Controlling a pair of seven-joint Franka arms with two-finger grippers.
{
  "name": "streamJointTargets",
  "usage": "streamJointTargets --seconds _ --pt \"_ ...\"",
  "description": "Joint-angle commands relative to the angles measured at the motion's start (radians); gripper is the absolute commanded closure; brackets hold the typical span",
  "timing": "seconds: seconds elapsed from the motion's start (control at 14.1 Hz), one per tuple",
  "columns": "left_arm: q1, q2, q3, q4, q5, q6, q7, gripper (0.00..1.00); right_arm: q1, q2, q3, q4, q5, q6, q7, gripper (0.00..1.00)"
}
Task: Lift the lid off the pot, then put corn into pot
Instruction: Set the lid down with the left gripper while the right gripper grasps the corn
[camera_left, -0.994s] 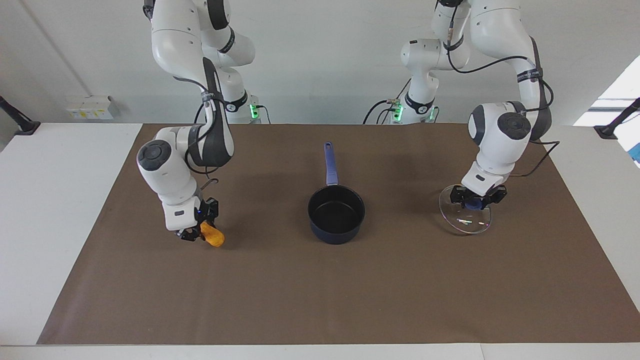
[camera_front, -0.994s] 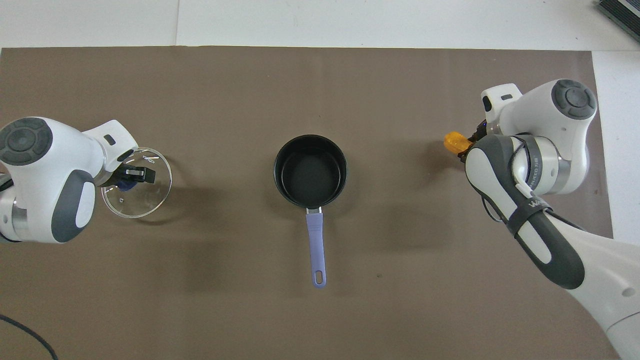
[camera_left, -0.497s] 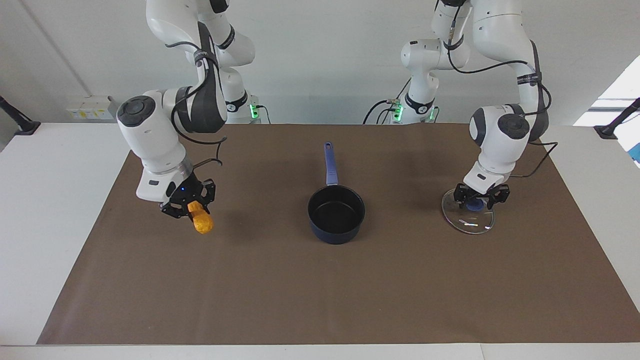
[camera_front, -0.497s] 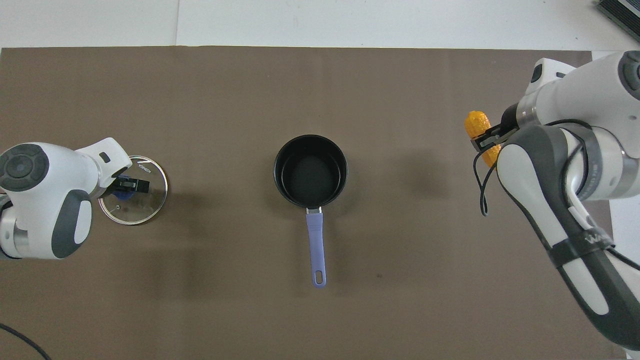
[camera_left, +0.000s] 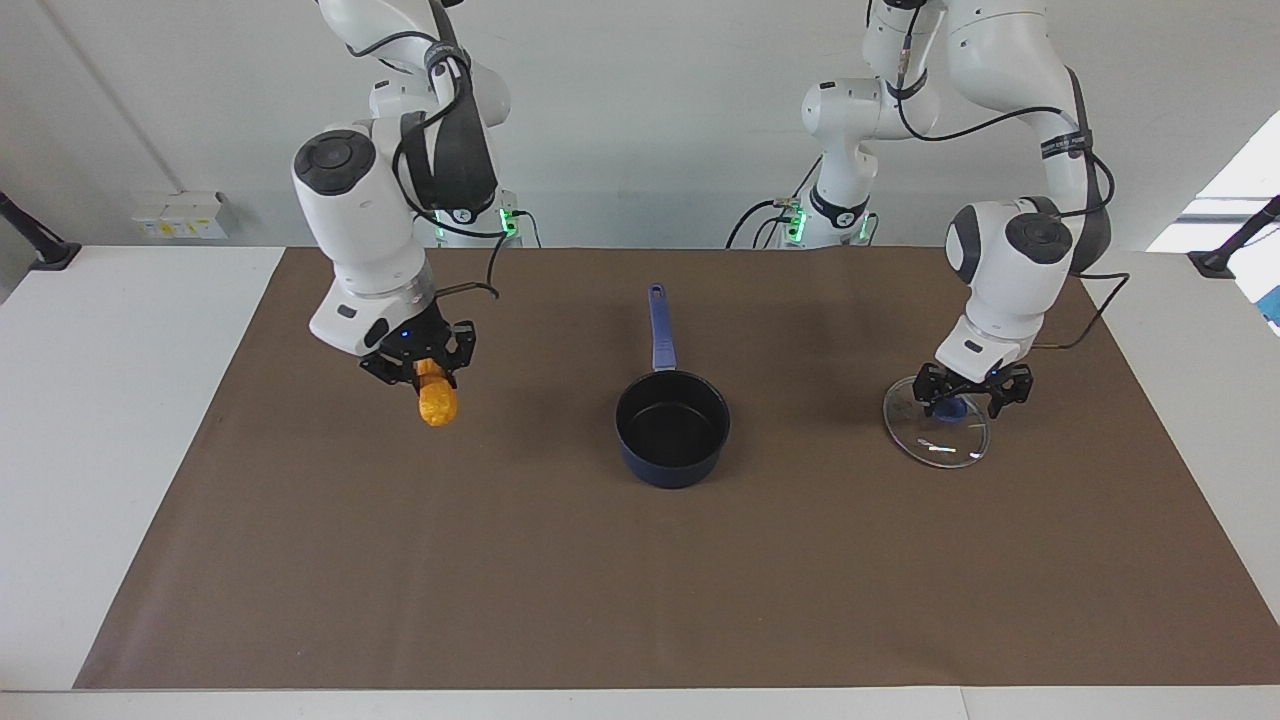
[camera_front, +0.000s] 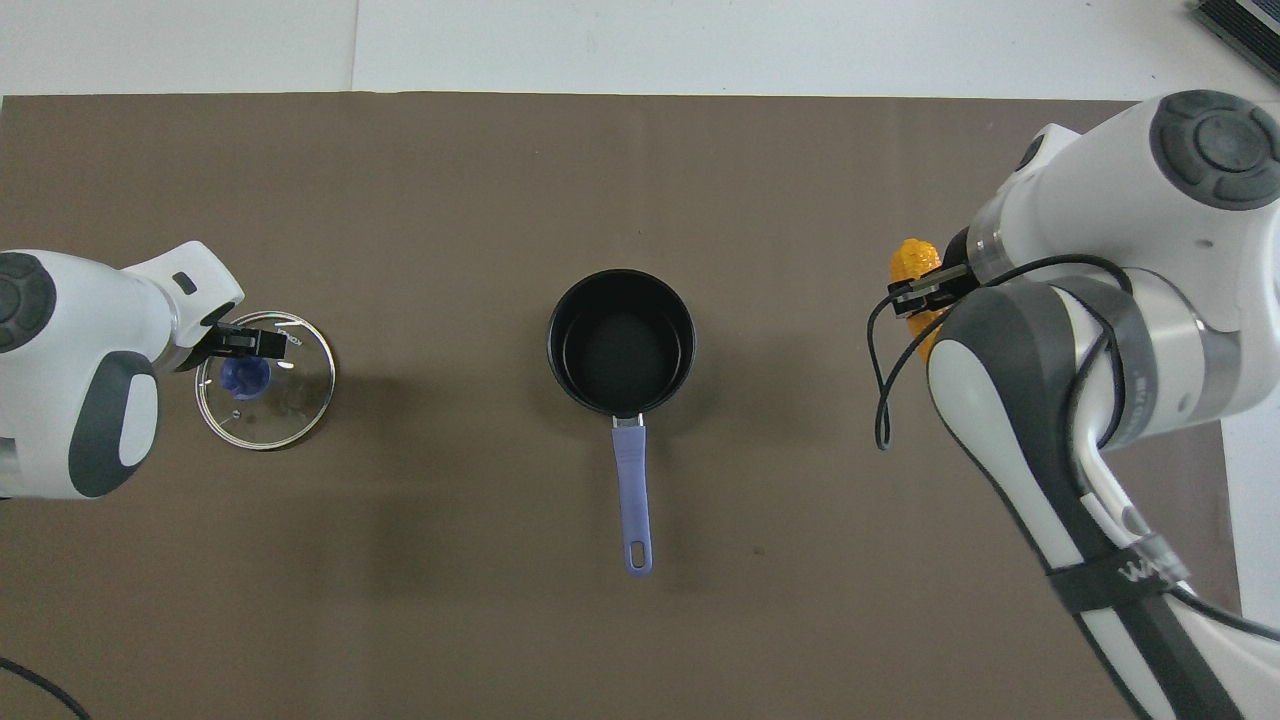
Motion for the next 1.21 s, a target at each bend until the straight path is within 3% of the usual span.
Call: streamJointTargets --seconds 0.0,0.21,0.5,0.71,0.92,1.14 --pt "0.014 -0.03 -0.004 0.085 -0.097 -0.115 -0.002 0.0 0.064 0.012 0.002 0.004 -0.013 0.009 0.143 1.0" --pt "0.004 -0.031 -0.005 0.22 -0.106 -0.299 0.017 0.0 0.122 0.037 0.005 0.01 -0.004 0.025 0.235 1.0" --pt "0.009 -0.082 -0.011 0.283 -0.108 -0.453 0.043 0.0 0.248 0.219 0.013 0.231 -0.004 0.008 0.486 1.0" --pt "0.012 -0.123 -0.001 0.32 -0.106 -0.551 0.098 0.0 0.323 0.334 0.018 0.322 -0.007 0.028 0.583 1.0" --pt "0.012 -0.14 0.002 0.393 -0.096 -0.67 0.115 0.0 0.328 0.431 0.03 0.423 -0.006 0.043 0.59 1.0" --pt "0.012 -0.137 0.001 0.461 -0.093 -0.752 0.12 0.0 0.313 0.445 0.032 0.425 -0.007 0.066 0.579 1.0"
